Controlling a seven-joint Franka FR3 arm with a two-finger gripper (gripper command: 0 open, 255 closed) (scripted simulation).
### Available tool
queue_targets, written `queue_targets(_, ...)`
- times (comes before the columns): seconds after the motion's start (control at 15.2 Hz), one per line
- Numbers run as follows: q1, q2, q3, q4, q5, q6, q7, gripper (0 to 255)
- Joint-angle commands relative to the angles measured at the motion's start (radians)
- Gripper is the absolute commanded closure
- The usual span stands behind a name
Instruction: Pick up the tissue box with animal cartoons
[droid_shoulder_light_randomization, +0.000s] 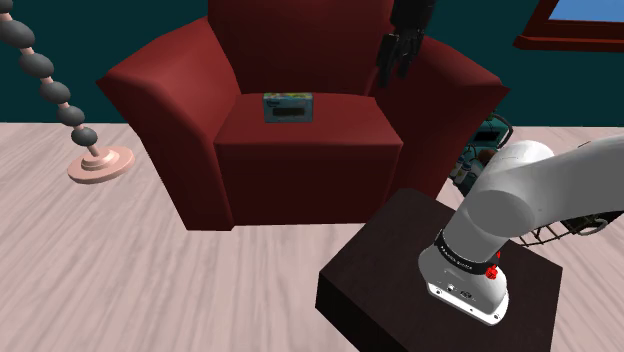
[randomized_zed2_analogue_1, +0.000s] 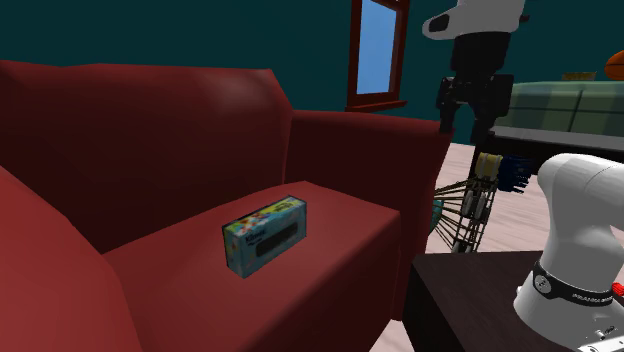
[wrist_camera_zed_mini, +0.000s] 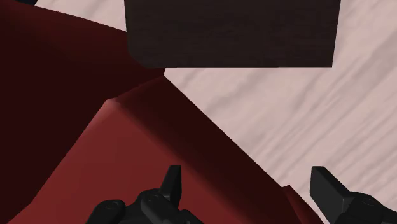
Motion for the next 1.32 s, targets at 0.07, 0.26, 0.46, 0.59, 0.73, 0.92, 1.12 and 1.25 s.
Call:
queue_targets(0.07,0.005,0.036,-0.009,0.009,-0.005,0.026,-0.021,0)
queue_targets(0.26,0.021,0.148,-0.034,0.046,-0.018,0.098,-0.084,0)
queue_targets(0.46,0.038,0.263,-0.056,0.095,-0.024,0.162,-0.146,0)
queue_targets(0.59,0.049,0.341,-0.069,0.135,-0.024,0.198,-0.187,0)
queue_targets(0.73,0.059,0.420,-0.080,0.180,-0.021,0.230,-0.229,0)
queue_targets(0.92,0.073,0.538,-0.093,0.256,-0.013,0.269,-0.290,0)
queue_targets(1.12,0.084,0.657,-0.101,0.344,0.000,0.297,-0.351,0)
queue_targets(1.25,0.089,0.736,-0.103,0.409,0.010,0.309,-0.390,0)
